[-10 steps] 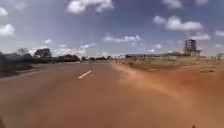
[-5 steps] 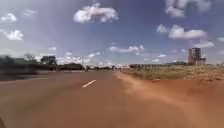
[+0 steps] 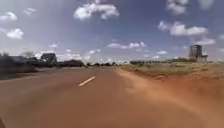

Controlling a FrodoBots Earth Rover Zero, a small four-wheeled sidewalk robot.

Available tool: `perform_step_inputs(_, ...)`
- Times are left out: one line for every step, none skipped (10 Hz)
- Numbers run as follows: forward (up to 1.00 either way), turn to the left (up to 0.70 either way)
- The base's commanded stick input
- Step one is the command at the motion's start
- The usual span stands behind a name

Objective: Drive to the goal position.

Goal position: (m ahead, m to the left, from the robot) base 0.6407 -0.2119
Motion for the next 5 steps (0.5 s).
perform_step_inputs(0.85, 0.02)
perform_step_inputs(0.85, 0.02)
perform_step_inputs(0.85, 0.02)
perform_step_inputs(0.85, 0.02)
perform_step_inputs(0.85, 0.02)
